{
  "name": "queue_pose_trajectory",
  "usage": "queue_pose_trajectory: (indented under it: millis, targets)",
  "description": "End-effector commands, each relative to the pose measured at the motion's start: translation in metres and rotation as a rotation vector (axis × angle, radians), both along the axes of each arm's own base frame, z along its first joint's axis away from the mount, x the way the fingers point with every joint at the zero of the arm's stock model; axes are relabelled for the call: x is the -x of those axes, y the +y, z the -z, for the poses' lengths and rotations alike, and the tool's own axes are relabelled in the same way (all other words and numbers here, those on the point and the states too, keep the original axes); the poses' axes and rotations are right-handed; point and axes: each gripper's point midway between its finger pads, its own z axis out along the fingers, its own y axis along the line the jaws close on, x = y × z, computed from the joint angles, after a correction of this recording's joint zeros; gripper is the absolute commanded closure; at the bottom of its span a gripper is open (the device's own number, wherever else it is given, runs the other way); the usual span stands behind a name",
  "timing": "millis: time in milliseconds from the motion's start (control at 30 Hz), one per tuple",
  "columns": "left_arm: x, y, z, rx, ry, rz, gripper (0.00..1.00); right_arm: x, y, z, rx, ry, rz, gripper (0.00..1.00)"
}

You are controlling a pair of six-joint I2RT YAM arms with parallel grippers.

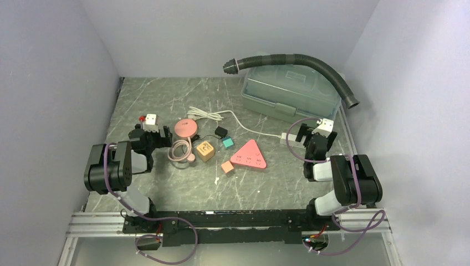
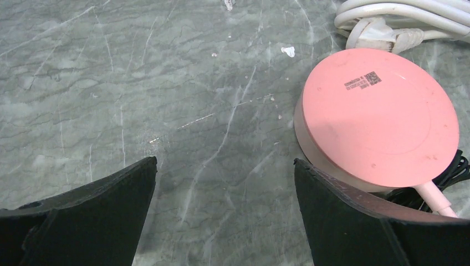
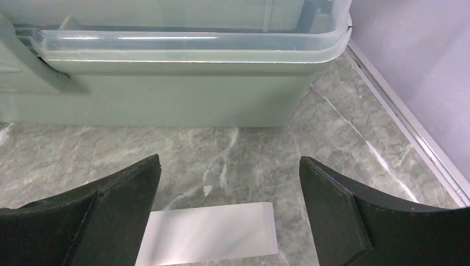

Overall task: Insert the plug
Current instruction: Pick up the socket from the center of the board.

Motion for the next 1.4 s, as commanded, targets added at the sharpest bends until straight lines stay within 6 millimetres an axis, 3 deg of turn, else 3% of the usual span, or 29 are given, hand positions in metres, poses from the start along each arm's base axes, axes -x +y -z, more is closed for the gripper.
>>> queue_pose_trajectory:
  millis: [0, 300, 433, 500, 567, 700, 867, 900, 1000, 1067, 1200, 1367]
  targets:
    - [-0.011, 0.004, -0.019, -0.014, -0.066, -0.014, 0.01, -0.008, 0.002, -0.021, -0.003, -0.082, -0.009, 0.0]
    - [-0.011, 0.005, -0.024, -0.002, -0.08, -0.005, 0.01, -0.005, -0.001, -0.026, 0.008, -0.102, 0.016, 0.0]
    - [-0.012, 0.007, -0.044, 0.067, 0.01, 0.028, 0.01, -0.003, 0.015, -0.045, 0.066, -0.096, -0.012, 0.0]
    - [-0.014, 0.007, -0.065, 0.032, 0.055, 0.066, 0.01, -0.002, 0.023, -0.054, 0.069, -0.066, -0.024, 0.0]
    - [-0.009, 0.007, -0.08, 0.031, 0.087, 0.068, 0.01, 0.0, 0.027, -0.063, -0.048, -0.055, 0.007, 0.0]
    - [0.01, -0.004, -0.106, 0.04, 0.175, 0.142, 0.01, 0.005, 0.025, -0.085, -0.037, 0.011, 0.013, 0.0]
    - [0.031, -0.025, -0.134, 0.036, 0.21, 0.293, 0.01, 0.002, 0.024, -0.129, -0.051, -0.079, 0.015, 0.0]
    - [0.036, -0.03, -0.134, 0.035, 0.225, 0.329, 0.01, 0.0, 0.038, -0.138, -0.053, -0.077, -0.023, 0.0]
    - [0.052, -0.046, -0.128, 0.023, 0.294, 0.428, 0.01, 0.002, 0.125, -0.142, -0.035, 0.02, -0.257, 0.0]
    - [0.065, -0.059, -0.121, -0.006, 0.328, 0.499, 0.01, 0.01, 0.159, -0.142, -0.023, 0.051, -0.351, 0.0]
    - [0.089, -0.082, -0.097, -0.124, 0.378, 0.61, 0.01, 0.028, 0.19, -0.143, -0.019, 0.055, -0.451, 0.0]
    - [0.112, -0.099, -0.071, -0.27, 0.425, 0.729, 0.01, 0.042, 0.207, -0.135, -0.001, 0.094, -0.511, 0.0]
